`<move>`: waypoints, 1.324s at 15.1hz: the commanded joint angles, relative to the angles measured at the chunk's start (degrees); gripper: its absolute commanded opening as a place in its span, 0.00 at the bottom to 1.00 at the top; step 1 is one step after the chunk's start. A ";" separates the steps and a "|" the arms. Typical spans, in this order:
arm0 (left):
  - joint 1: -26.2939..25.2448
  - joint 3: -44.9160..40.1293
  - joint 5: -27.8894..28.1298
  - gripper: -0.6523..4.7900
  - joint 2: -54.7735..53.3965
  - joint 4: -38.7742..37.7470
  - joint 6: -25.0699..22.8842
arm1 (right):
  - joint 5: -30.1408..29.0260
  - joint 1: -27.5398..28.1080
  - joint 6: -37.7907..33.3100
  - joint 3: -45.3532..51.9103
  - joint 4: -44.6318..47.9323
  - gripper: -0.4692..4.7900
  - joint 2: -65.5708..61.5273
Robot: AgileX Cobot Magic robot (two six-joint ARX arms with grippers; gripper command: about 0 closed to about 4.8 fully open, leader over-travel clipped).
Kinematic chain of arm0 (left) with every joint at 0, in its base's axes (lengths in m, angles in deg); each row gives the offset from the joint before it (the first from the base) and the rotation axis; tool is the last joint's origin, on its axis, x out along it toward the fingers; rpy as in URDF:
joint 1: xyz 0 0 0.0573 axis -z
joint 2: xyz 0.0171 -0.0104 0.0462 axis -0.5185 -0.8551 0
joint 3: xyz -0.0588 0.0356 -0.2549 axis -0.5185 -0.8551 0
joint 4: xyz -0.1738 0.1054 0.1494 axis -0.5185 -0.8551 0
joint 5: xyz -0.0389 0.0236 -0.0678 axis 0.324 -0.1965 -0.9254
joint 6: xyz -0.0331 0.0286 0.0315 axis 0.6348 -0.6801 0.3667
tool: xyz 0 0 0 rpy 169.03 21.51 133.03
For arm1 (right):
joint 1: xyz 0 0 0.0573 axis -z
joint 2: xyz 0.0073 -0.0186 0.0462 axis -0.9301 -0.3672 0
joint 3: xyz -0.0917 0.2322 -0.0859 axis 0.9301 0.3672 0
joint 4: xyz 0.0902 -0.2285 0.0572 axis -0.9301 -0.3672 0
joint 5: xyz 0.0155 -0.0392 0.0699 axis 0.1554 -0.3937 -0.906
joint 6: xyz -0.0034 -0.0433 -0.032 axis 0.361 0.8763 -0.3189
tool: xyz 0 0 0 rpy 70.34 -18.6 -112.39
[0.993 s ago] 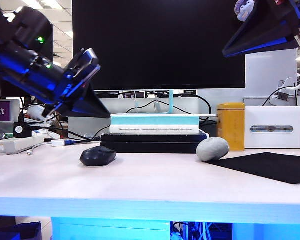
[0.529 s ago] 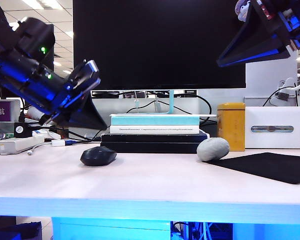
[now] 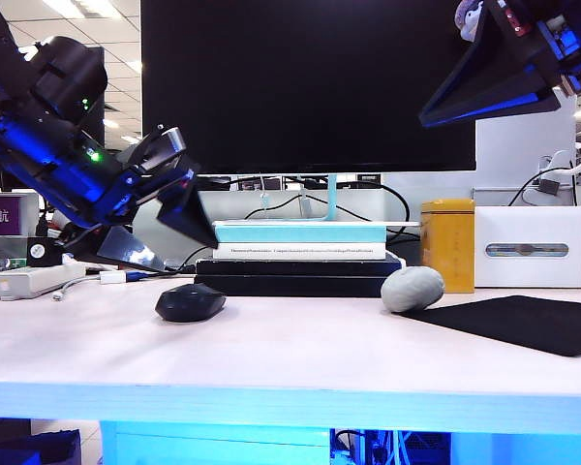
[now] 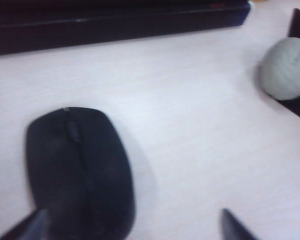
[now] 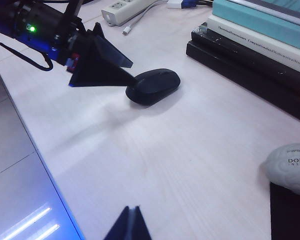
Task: Place the black mouse on the black mouse pad.
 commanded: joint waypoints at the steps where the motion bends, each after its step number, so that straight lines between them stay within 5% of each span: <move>1: 0.35 0.68 0.90 1.00 -1.33 1.31 -0.42 | -0.28 -0.04 0.15 -0.35 0.94 0.08 0.09; 10: 1.95 8.28 9.35 1.00 -7.06 -3.19 -2.97 | -0.44 -0.04 0.15 -0.35 0.48 0.08 0.11; 20: 2.43 8.35 7.65 1.00 -10.16 -2.71 -2.16 | -0.42 -0.04 0.15 -0.35 0.50 0.08 0.11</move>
